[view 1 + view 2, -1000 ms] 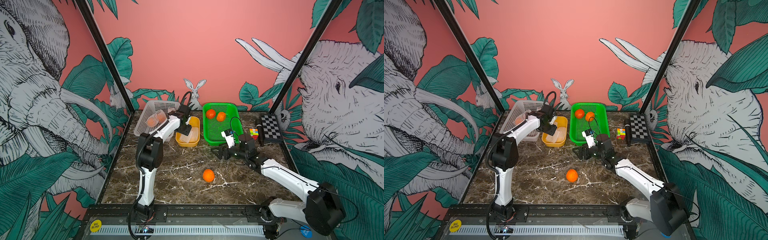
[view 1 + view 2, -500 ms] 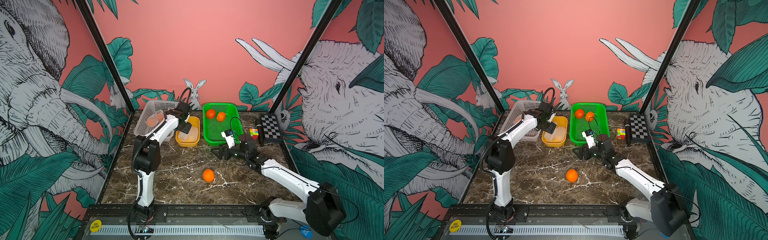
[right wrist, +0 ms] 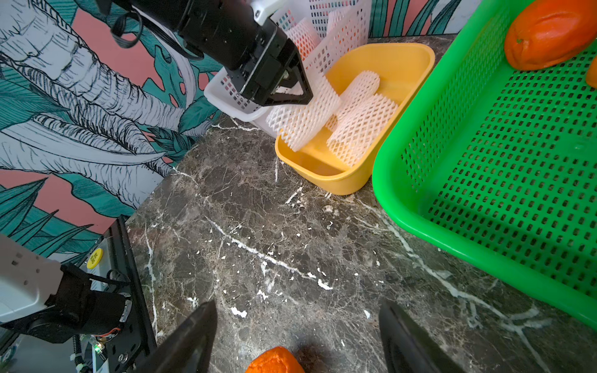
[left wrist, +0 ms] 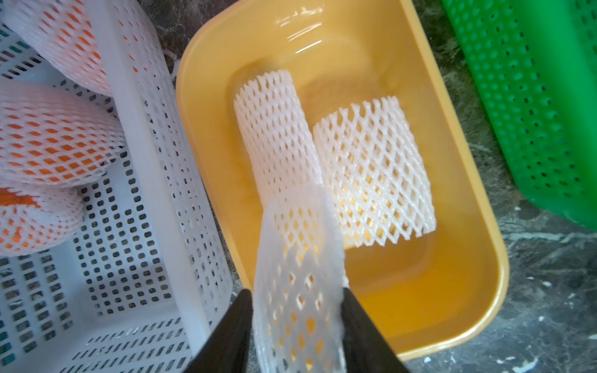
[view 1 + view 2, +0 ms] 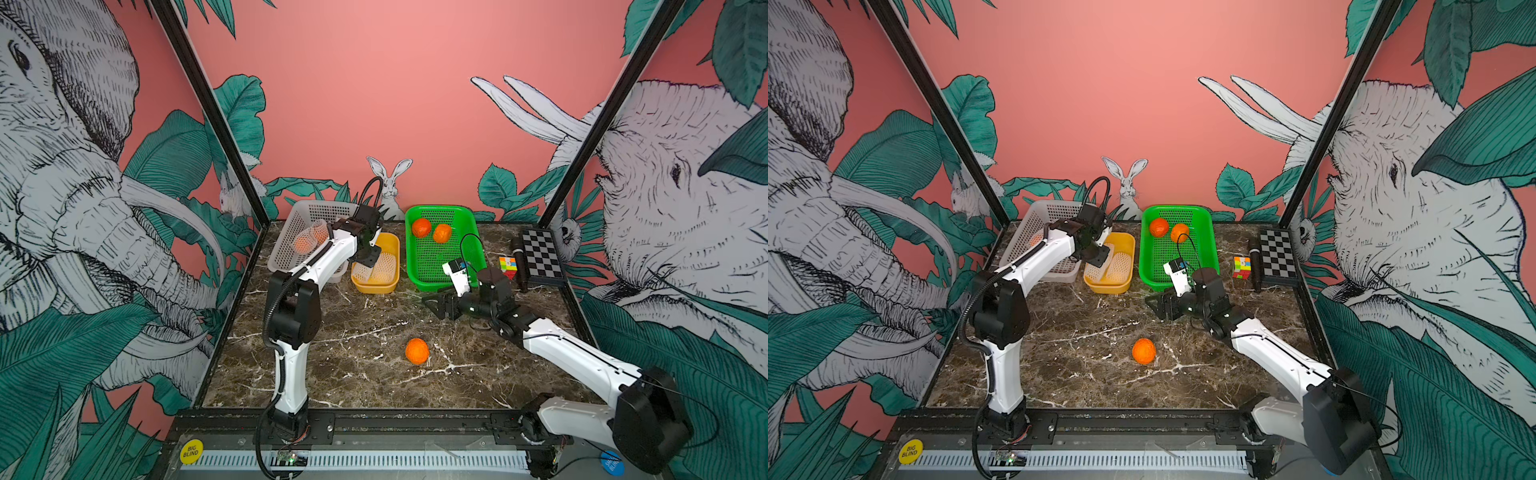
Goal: Remove foam nets from oranges
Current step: Place the foam net into the storage box.
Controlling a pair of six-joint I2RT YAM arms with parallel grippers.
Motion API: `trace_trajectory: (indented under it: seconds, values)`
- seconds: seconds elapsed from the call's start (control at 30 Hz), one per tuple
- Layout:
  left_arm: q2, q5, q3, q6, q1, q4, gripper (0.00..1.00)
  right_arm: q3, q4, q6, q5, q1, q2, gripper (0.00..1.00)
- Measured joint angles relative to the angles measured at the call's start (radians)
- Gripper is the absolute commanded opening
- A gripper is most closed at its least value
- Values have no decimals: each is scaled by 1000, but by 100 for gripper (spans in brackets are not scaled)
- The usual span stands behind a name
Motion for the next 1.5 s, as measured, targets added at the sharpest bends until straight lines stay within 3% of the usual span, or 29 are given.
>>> trace_trajectory:
  seconds: [0.17,0.47,0.73,0.87,1.23,1.5]
  values:
    - [1,38,-4,-19,0,-3,24,14,-1,0,3,8,1,75]
    - [33,68,-10,-41,-18,-5,26,65,-18,-13,9,24,26,74]
    - [106,145,-24,-71,-43,13,47,72,-50,-26,36,30,40,73]
    - [110,177,-43,-86,-46,18,53,72,-52,-26,50,34,40,72]
    - [110,234,-49,-119,-42,53,83,72,-53,-27,74,40,40,72]
    - [98,209,-50,-128,-40,59,92,64,-63,-30,83,42,26,72]
